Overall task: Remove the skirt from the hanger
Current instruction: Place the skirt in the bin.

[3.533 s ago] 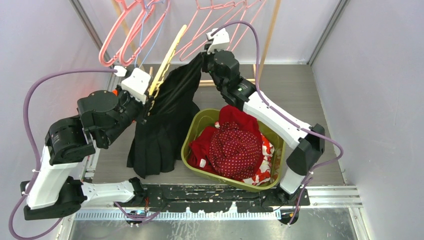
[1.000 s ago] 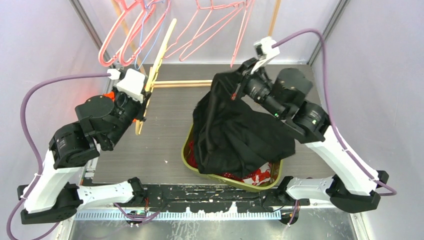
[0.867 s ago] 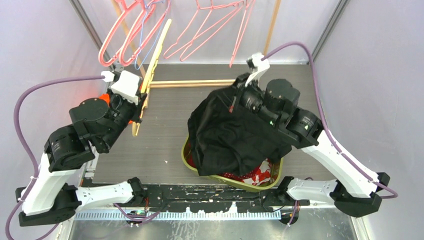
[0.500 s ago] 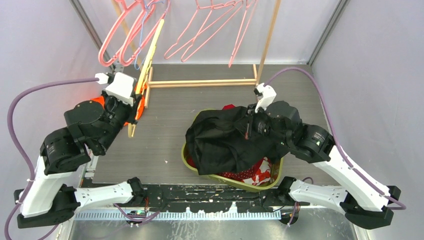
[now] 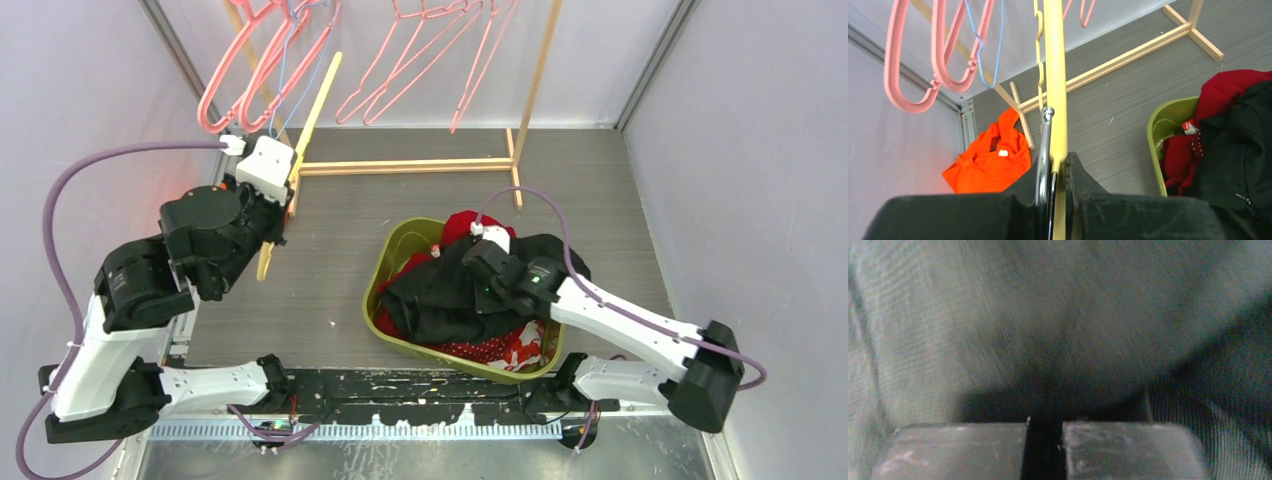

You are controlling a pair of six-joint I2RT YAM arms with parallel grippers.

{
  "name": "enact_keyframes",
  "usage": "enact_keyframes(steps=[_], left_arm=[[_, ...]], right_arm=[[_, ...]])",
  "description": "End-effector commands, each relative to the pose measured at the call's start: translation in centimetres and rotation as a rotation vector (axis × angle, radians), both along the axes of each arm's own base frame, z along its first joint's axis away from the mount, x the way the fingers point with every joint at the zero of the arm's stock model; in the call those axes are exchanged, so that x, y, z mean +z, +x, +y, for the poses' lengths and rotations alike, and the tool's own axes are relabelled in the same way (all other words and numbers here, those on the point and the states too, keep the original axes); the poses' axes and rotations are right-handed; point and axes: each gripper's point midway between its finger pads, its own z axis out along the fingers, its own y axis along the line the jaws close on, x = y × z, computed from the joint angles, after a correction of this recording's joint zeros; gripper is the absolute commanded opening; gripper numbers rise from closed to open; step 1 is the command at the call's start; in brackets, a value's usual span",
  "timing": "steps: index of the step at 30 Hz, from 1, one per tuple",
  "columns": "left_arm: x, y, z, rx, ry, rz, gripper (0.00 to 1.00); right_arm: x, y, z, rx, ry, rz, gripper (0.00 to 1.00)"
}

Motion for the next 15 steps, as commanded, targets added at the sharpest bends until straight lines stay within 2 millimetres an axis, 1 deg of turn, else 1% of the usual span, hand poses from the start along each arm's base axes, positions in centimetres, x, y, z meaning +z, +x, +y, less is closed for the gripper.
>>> enact_keyframes(steps=[1, 3, 5, 7, 10, 12, 15], left_arm=[[2.7, -0.3, 1.5, 0.048, -0.055, -0.041, 0.0], [2.5, 0.0, 1.1, 0.046, -0.027, -0.034, 0.0], [2.1, 0.3, 0.6, 0.041, -0.006, -0.026, 0.0], [1.9, 0.5, 0.1, 0.033, 0.001, -0.025, 0.0], [1.7, 0.7, -0.3, 0.024, 0.007, -0.021, 0.0], [1.6, 0.7, -0.3, 0.024, 0.01, -0.02, 0.0], [1.3, 0.6, -0.1, 0.03, 0.014, -0.016, 0.0]], right_arm=[[-3.9, -1.6, 0.8, 0.004, -0.041, 0.136, 0.01], [-5.4, -2.8, 0.8, 0.017, -0.06, 0.188, 0.01], [-6.9, -3.8, 1.1, 0.018, -0.035, 0.215, 0.01], [-7.9, -4.0, 1.2, 0.004, -0.017, 0.224, 0.01], [-8.9, -4.0, 1.6, 0.029, -0.033, 0.24, 0.01], [-9.3, -4.4, 2.1, 0.086, -0.086, 0.268, 0.01], [-8.9, -4.6, 2.8, 0.188, -0.186, 0.274, 0.01]])
